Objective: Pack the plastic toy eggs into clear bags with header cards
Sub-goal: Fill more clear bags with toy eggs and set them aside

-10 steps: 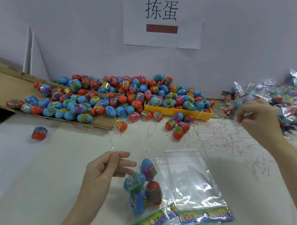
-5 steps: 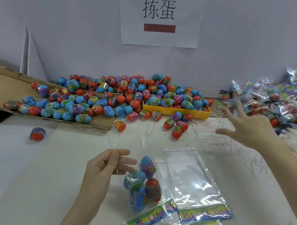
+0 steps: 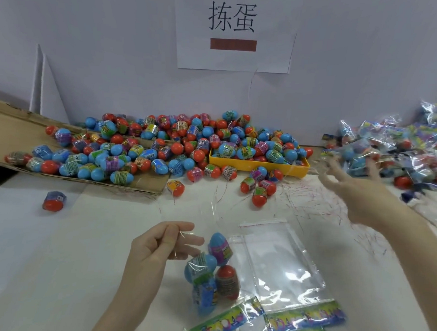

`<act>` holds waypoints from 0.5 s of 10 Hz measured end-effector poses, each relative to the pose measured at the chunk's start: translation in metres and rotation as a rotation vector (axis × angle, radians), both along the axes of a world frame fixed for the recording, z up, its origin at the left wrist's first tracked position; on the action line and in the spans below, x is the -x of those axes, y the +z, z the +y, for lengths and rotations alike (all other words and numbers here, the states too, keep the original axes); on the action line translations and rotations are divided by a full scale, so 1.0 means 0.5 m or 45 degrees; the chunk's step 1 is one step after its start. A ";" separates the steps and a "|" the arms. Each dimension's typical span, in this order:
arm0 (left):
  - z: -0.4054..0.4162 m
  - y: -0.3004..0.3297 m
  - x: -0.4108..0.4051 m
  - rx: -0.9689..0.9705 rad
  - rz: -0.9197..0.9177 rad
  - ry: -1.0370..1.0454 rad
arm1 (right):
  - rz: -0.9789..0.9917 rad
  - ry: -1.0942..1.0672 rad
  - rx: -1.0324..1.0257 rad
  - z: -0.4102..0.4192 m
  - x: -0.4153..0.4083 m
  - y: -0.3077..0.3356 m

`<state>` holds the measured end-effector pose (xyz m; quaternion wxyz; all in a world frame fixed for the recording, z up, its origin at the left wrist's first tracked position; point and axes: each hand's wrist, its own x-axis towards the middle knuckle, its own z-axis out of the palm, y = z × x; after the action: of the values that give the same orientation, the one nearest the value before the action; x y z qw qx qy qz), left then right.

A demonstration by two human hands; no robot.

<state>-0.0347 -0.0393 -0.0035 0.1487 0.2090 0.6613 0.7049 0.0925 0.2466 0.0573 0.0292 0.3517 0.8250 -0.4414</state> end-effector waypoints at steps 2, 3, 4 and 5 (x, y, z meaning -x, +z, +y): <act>0.004 0.001 -0.001 -0.014 -0.008 -0.006 | 0.593 -0.104 1.282 0.029 -0.018 -0.021; 0.004 -0.001 0.000 -0.014 -0.012 0.004 | 0.552 -0.229 0.837 -0.020 0.059 0.001; 0.006 -0.001 -0.001 -0.014 -0.016 0.007 | 0.910 0.008 0.650 -0.045 0.036 0.009; 0.006 -0.001 0.000 -0.010 0.001 0.015 | 0.844 -0.174 0.023 -0.056 0.035 -0.016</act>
<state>-0.0346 -0.0364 -0.0039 0.1433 0.2058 0.6597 0.7084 0.0748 0.2184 0.0493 -0.2672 0.2432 0.7602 -0.5399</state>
